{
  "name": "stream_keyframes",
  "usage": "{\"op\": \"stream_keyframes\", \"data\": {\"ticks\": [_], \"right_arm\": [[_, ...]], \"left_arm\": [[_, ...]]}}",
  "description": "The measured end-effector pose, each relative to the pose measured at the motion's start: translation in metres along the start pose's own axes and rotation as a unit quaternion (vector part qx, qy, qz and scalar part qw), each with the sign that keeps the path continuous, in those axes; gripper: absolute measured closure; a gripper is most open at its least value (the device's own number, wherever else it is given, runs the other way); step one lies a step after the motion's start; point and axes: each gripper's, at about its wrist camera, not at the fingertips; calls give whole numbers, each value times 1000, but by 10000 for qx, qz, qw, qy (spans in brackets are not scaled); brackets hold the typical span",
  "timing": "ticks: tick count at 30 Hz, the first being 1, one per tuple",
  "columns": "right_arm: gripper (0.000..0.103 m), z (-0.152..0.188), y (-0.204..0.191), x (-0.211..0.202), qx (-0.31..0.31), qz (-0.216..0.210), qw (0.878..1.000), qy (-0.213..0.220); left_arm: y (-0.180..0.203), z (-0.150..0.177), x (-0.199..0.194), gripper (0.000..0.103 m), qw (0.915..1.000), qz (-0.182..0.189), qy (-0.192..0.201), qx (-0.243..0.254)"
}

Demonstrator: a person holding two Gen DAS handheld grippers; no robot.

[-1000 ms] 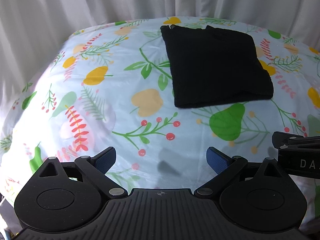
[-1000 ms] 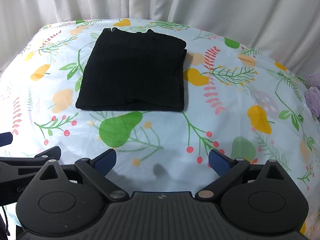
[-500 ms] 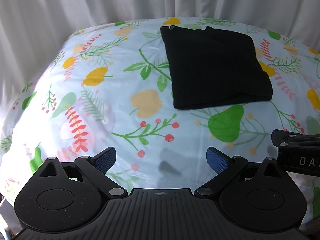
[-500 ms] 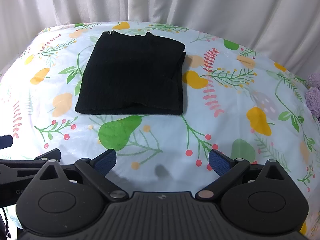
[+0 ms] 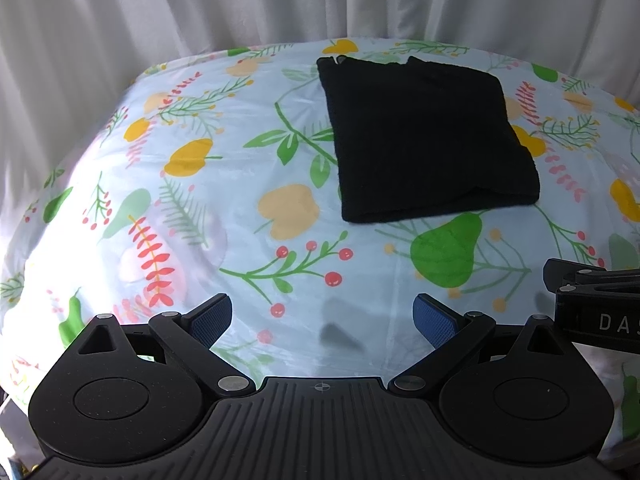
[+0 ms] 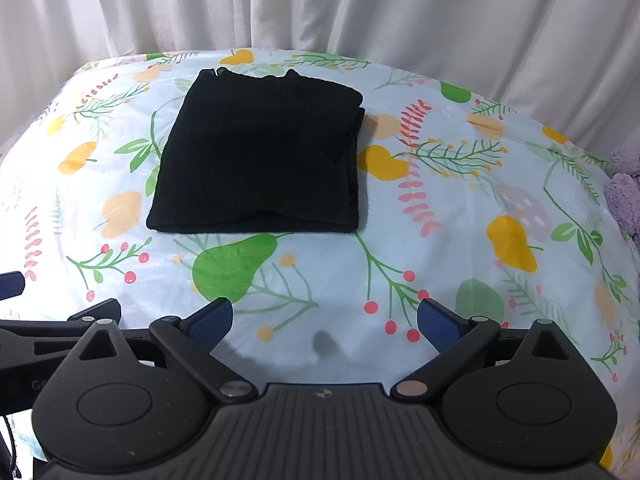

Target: Fold small clothes

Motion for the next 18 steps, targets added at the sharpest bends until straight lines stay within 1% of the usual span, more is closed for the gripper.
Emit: {"op": "stream_keyframes", "data": {"ticks": [12, 18], "right_arm": [[4, 1, -1, -2, 61, 74, 9999, 70], [4, 0, 0, -2, 72, 69, 9999, 86]], "left_arm": [[3, 0, 0, 3, 10000, -31, 26, 58], [1, -2, 0, 3, 10000, -27, 62, 3]]}}
Point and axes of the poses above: each gripper's, at about its wrist camera, not at the fingertips, and x roughly the way its jaws point, y to its right, z to its underside, and after that the axes turned 9 degrees about x, right-handed
